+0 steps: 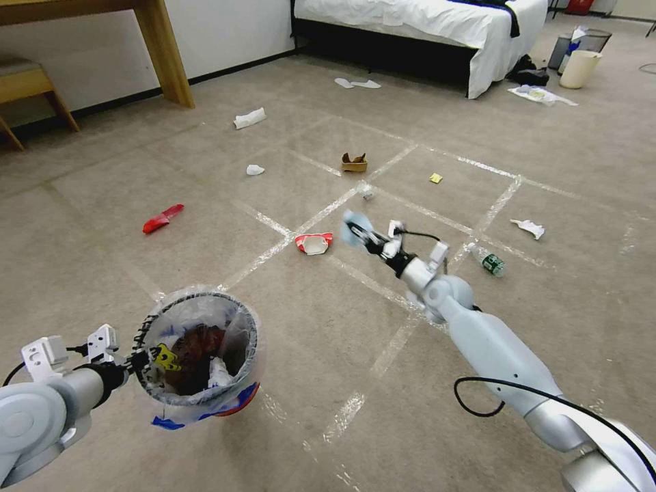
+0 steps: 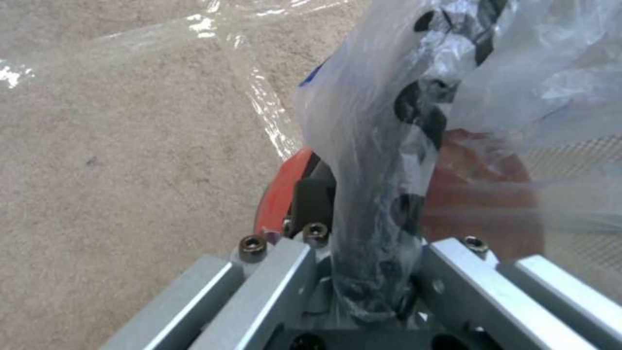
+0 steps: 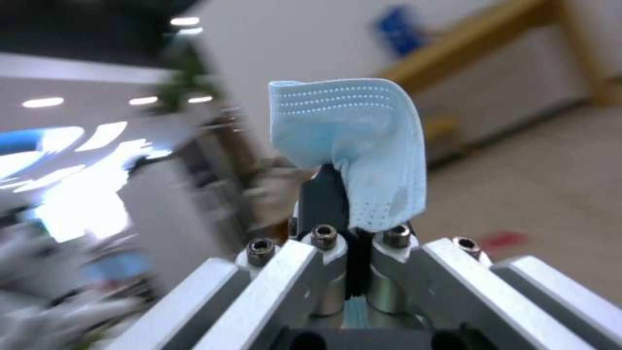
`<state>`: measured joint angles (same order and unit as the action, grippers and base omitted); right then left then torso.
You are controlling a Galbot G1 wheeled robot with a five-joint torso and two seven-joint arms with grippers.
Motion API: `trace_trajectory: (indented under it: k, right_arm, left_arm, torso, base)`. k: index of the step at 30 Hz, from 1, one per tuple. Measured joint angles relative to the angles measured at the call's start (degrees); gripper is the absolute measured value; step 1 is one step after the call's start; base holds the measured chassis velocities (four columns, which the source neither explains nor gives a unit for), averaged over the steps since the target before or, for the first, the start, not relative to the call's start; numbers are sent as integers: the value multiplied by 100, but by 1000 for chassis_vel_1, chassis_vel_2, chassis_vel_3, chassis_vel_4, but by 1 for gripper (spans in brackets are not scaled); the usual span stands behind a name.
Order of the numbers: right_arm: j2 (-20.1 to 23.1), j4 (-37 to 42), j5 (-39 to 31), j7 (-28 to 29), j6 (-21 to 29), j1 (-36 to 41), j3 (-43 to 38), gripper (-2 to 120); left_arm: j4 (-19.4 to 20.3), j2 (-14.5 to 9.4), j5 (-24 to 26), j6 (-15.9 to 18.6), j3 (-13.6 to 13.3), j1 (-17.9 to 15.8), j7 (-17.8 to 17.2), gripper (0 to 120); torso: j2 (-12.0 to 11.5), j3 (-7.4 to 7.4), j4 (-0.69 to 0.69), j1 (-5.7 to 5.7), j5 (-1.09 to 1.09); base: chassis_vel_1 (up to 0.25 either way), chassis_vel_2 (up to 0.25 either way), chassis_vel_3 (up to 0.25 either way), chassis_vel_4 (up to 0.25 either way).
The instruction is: Pick up the trash bin and place the garbage on the floor into it.
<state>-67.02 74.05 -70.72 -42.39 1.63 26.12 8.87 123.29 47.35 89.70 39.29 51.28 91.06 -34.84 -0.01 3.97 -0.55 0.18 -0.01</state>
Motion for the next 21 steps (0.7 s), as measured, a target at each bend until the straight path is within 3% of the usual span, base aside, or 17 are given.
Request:
trace_trajectory:
  k: [5,12,21]
  right_arm:
    - [-171,266,-60,-253,33,-321,574,0]
    - [-655,271,-13,-184,45,-1061,1819,0]
    - [-828,187,417,-187,-17,-1284,2742,0]
  left_arm:
    - [-1,-25,39,0,15,-20,-16,1]
    - [-53,-95,102,2,55,-48,-68,1]
    - [-101,-79,103,2,57,-81,-77,1]
  torso:
    - [0,0,0,0,0]
    - [0,0,1,0,-1]
    - [1,0,0,0,0]
  base:
    - [0,0,0,0]
    - [0,0,0,0]
    - [0,0,0,0]
